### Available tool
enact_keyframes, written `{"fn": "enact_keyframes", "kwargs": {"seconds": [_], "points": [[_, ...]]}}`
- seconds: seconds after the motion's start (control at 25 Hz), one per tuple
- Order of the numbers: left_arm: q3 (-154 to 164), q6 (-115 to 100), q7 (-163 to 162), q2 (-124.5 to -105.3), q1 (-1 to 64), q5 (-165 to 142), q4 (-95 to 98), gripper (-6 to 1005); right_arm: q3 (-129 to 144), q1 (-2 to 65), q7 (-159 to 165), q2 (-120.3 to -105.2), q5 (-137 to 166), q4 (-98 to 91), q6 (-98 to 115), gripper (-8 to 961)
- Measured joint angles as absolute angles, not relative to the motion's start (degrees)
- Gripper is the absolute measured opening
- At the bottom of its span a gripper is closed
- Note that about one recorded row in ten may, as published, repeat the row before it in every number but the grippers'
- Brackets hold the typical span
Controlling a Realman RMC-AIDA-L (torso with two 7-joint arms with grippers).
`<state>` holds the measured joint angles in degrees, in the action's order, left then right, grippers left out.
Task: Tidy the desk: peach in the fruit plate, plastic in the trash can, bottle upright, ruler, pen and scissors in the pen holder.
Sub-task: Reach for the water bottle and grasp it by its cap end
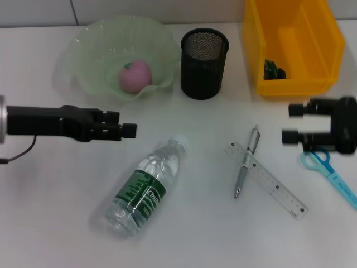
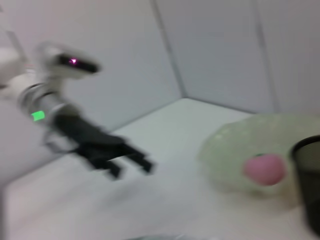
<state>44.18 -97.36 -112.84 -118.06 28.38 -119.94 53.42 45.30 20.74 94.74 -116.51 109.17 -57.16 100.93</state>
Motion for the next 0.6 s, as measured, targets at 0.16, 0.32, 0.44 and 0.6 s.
{"fn": "enact_keyframes", "kwargs": {"seconds": [0.16, 0.32, 0.44, 0.6], "points": [[49.78, -94.36, -123.83, -118.48, 33.13, -123.92, 54.58, 760, 43.56, 19.60, 87.81, -116.04, 109.27, -50.00, 104.07, 749], [55.83, -91.38, -129.71, -118.49, 35.22, -125.29, 55.77, 759, 42.64, 18.72, 84.06, -115.76, 109.32, -46.31, 104.38, 749], [63.35, -88.77, -135.41, -118.60, 37.97, -126.67, 57.11, 758, 42.59, 18.34, 82.75, -115.50, 109.55, -44.80, 104.12, 749], [71.54, -84.60, -141.93, -118.81, 41.37, -130.11, 57.51, 756, 42.56, 18.16, 81.10, -115.38, 111.59, -44.42, 104.34, 749]]}}
